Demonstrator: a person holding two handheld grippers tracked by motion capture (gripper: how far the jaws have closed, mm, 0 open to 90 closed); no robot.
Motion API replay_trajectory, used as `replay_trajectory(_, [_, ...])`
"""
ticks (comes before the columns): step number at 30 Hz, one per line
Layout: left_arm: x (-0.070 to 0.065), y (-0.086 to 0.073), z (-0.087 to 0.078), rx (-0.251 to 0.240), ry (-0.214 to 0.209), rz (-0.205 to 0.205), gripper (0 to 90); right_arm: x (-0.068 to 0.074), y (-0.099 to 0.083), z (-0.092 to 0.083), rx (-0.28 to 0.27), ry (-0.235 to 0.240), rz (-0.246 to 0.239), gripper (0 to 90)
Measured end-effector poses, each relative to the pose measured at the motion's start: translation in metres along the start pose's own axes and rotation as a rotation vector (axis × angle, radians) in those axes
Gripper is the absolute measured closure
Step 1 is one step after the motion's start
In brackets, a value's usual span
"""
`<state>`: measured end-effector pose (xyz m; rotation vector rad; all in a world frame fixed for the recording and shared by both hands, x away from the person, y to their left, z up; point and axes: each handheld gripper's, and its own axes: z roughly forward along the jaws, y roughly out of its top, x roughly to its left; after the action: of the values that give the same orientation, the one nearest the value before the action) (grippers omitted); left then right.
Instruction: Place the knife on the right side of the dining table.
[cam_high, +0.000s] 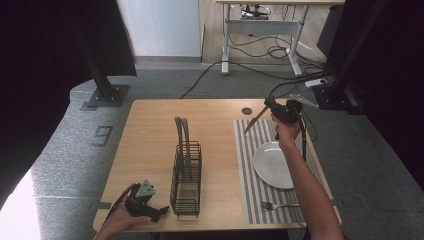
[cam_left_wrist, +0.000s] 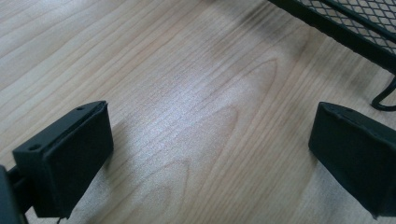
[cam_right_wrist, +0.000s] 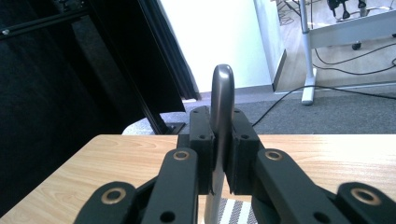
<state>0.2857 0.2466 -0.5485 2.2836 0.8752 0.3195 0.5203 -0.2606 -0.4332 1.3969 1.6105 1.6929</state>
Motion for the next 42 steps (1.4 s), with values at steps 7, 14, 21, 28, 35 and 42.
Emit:
replay_trajectory(7, [0.0, 0.0, 0.0, 0.001, 0.0, 0.0, 0.0, -0.001, -0.001, 0.0, 0.01, -0.007, 0.004, 82.3])
replay_trajectory(14, [0.0, 0.0, 0.0, 0.0, 0.0, 0.0, 0.0, -0.001, 0.0, -0.004, 0.006, -0.005, -0.006, 82.3])
replay_trajectory(21, [0.0, 0.0, 0.0, 0.0, 0.0, -0.001, 0.0, -0.008, -0.007, -0.007, 0.014, -0.014, 0.011, 82.3])
replay_trajectory(28, [0.0, 0.0, 0.0, 0.0, 0.0, 0.0, 0.0, -0.012, -0.008, -0.011, 0.014, -0.018, 0.022, 82.3])
replay_trajectory(35, [0.0, 0.0, 0.0, 0.0, 0.0, 0.0, 0.0, -0.014, -0.007, -0.014, 0.028, -0.028, 0.019, 81.9])
replay_trajectory(42, [0.0, 0.0, 0.0, 0.0, 0.0, 0.0, 0.0, -0.021, -0.006, -0.017, 0.053, -0.068, 0.008, 80.1])
